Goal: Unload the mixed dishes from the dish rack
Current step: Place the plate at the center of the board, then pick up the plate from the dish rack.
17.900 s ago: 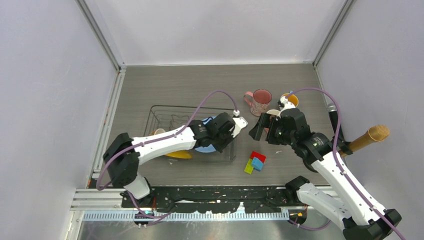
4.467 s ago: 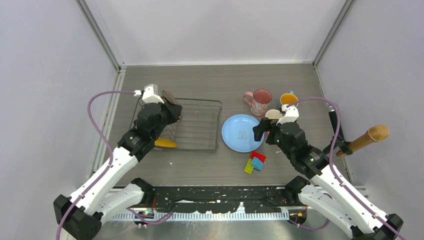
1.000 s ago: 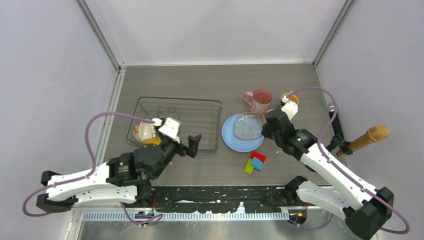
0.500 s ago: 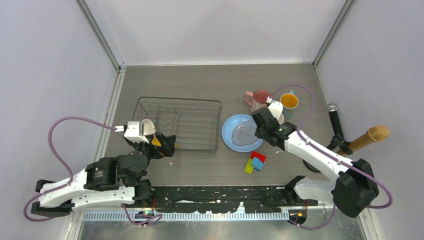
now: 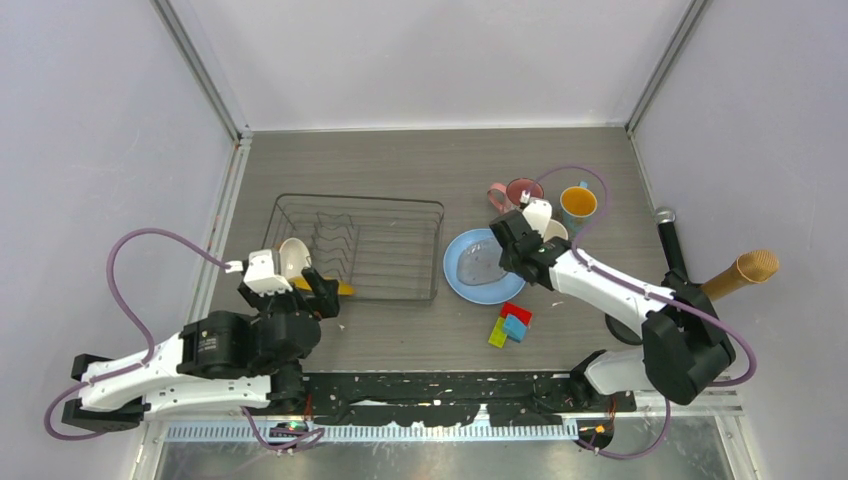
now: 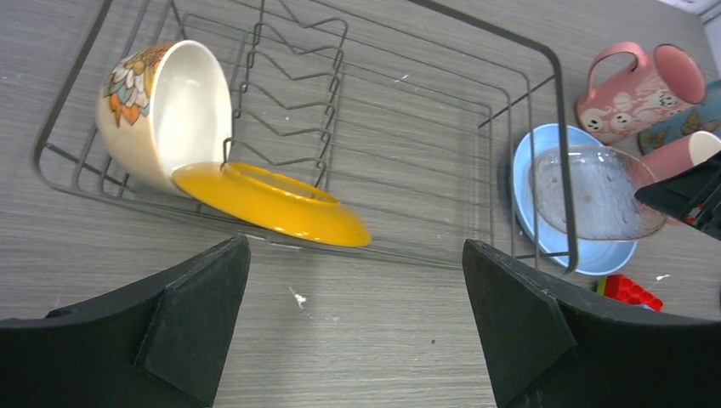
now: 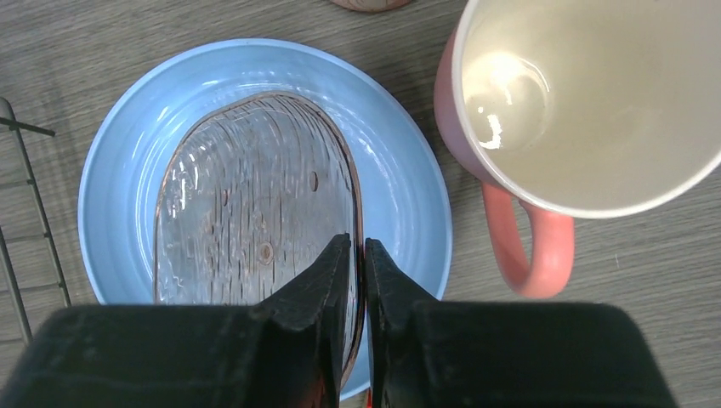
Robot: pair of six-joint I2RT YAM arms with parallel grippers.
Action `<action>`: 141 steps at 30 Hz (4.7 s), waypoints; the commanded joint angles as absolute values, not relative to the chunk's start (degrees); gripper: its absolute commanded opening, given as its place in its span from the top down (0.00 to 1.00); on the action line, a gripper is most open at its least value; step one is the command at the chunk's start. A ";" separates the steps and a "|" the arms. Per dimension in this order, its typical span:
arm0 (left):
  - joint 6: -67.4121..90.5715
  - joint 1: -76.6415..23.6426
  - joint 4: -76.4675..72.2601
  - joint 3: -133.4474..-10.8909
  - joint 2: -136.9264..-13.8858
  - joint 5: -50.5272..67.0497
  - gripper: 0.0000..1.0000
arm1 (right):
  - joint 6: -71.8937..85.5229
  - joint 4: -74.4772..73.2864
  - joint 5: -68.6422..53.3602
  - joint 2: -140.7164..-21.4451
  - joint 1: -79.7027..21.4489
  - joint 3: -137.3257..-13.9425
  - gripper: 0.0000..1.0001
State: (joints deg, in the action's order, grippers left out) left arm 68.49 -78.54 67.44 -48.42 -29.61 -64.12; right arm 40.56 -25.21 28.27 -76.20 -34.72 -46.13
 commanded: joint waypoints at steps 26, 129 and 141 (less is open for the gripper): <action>77.24 -72.83 66.61 -47.55 -35.36 -58.67 0.00 | 35.74 -23.01 22.10 -66.44 -34.89 -51.38 0.07; 59.31 -37.69 31.39 -43.72 -31.76 -28.95 1.00 | 31.01 -25.93 27.91 -51.72 -34.91 -43.98 0.00; 27.04 -37.62 2.99 -45.87 -38.45 3.52 1.00 | 30.49 -24.82 12.27 -48.39 -34.89 -47.01 0.00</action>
State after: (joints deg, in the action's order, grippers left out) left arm 42.65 -37.76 19.59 -42.09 -34.30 -14.57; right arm 31.14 -27.40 18.28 -50.26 -34.72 -43.66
